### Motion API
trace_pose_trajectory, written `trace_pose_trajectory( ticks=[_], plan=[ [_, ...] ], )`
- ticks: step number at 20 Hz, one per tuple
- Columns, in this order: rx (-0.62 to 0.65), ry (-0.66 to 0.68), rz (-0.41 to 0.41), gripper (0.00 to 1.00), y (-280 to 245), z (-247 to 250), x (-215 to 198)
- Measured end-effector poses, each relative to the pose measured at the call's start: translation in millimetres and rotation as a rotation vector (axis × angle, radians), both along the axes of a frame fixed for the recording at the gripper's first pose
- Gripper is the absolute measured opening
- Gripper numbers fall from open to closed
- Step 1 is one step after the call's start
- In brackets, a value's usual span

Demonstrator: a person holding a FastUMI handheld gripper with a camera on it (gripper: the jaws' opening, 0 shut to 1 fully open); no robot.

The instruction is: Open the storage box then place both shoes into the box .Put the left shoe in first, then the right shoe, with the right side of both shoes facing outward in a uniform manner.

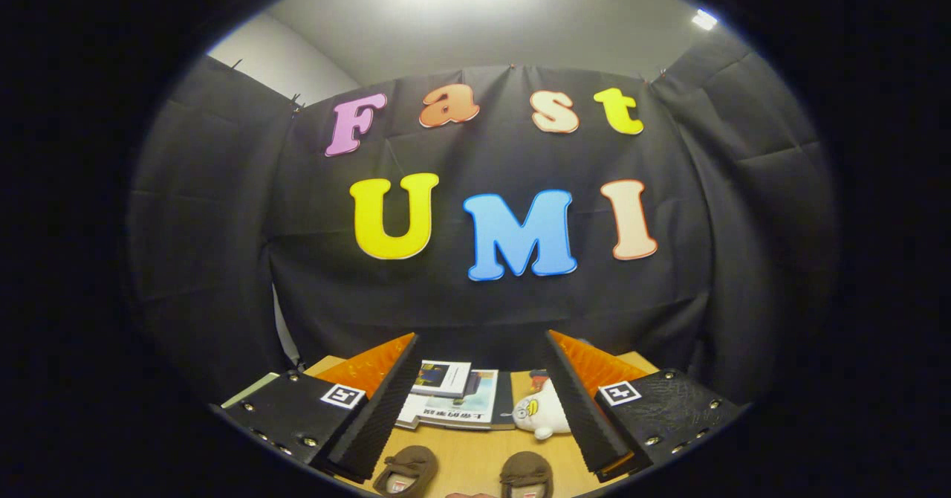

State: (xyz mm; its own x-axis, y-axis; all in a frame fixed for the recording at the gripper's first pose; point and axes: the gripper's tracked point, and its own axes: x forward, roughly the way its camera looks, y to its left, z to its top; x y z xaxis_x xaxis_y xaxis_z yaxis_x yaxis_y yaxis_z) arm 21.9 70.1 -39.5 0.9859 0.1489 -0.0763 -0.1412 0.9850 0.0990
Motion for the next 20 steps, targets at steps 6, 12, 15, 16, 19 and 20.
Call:
trace_pose_trajectory(
  ticks=[6,12,15,16,19,20],
  plan=[
    [0.113,0.191,0.215,0.99,57.1,-70.9,8.2],
    [0.317,0.445,0.510,0.98,138.0,-134.8,-8.4],
    [0.368,0.539,0.627,0.99,165.6,-154.8,-17.9],
    [0.386,0.574,0.661,0.98,174.9,-165.2,-22.1],
    [0.422,0.678,0.740,0.99,197.0,-197.6,-27.8],
    [0.434,0.705,0.768,0.99,204.3,-202.0,-32.0]
  ],
)
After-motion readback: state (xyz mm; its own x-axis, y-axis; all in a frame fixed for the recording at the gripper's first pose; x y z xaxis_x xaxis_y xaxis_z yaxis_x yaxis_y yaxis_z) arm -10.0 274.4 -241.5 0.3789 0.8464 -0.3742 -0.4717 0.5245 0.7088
